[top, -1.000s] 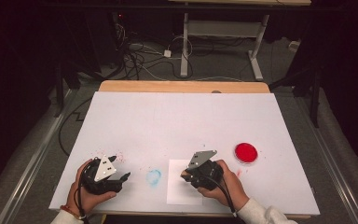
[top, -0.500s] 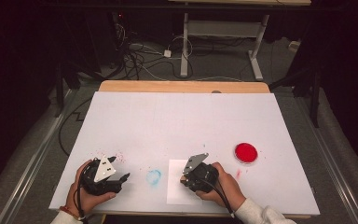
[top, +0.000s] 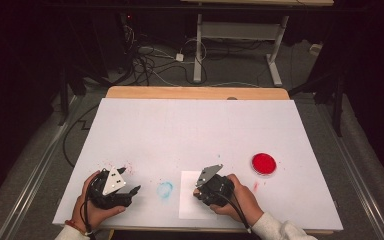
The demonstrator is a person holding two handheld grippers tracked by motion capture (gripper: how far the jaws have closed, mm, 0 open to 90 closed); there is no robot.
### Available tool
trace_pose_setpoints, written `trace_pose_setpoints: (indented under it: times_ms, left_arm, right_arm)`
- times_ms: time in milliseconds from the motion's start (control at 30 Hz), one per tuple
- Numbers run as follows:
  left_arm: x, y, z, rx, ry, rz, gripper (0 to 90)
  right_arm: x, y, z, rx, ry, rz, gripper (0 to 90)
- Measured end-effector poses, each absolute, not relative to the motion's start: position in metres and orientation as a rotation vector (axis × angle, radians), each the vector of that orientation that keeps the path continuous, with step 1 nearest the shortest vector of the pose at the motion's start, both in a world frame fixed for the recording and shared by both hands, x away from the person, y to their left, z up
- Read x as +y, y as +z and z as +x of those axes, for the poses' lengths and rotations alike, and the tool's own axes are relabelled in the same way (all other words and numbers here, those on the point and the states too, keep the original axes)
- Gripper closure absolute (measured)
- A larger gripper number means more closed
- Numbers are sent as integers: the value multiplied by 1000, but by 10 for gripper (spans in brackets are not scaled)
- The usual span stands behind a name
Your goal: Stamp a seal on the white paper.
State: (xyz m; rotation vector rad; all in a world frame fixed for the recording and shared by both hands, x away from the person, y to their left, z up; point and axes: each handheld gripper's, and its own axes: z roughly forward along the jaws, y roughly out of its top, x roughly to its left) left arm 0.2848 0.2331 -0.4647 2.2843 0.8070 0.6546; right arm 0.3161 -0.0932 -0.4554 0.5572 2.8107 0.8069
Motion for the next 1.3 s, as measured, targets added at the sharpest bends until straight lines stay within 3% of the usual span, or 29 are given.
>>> trace_pose_setpoints:
  times_ms: [1300]
  left_arm:
    - [233,-464,285,800,661,2286,246]
  right_arm:
    - [-94,-456,316,2804,820,560,761]
